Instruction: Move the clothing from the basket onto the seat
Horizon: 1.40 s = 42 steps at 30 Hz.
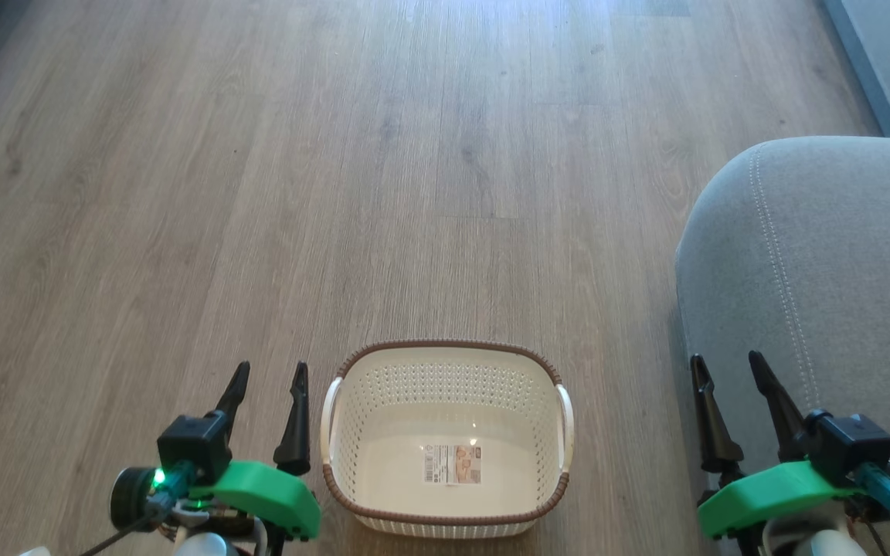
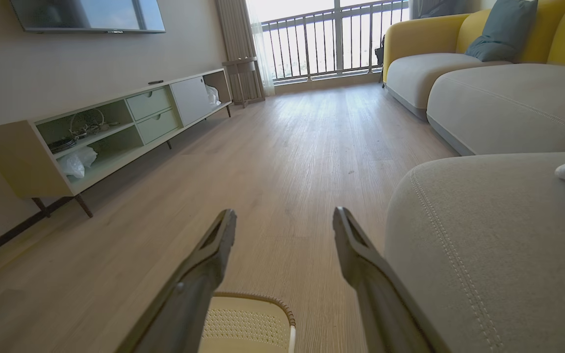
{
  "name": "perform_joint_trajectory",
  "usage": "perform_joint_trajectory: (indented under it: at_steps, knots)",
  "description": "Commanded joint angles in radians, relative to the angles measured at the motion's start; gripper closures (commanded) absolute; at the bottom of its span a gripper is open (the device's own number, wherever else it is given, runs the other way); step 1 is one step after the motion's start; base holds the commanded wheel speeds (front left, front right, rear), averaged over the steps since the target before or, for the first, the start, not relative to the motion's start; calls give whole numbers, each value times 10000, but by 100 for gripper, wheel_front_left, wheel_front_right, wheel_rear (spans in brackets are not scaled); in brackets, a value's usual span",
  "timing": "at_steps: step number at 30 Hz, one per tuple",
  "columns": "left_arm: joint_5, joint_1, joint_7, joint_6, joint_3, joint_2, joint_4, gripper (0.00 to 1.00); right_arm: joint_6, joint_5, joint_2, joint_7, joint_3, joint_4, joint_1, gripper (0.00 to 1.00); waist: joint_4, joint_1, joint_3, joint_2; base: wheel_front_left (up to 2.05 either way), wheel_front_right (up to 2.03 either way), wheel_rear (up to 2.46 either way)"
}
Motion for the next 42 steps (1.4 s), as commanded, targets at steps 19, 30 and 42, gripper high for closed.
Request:
perform_joint_trajectory:
  at_steps: [19, 30, 42]
  knots:
    - [-441, -391, -51, -292, 540, 5, -17, 0, 0, 245, -32, -93, 165, -56, -292, 0, -87, 0, 60, 0, 0, 0, 0]
    - [-651, -435, -51, -305, 661, 5, -13, 0, 0, 274, -32, -93, 212, -36, -303, 0, -164, 0, 54, 0, 0, 0, 0]
    - [-836, -453, -51, -420, 756, 5, 52, 0, 0, 287, -32, -93, 218, -35, -301, 0, -159, 0, 76, 0, 0, 0, 0]
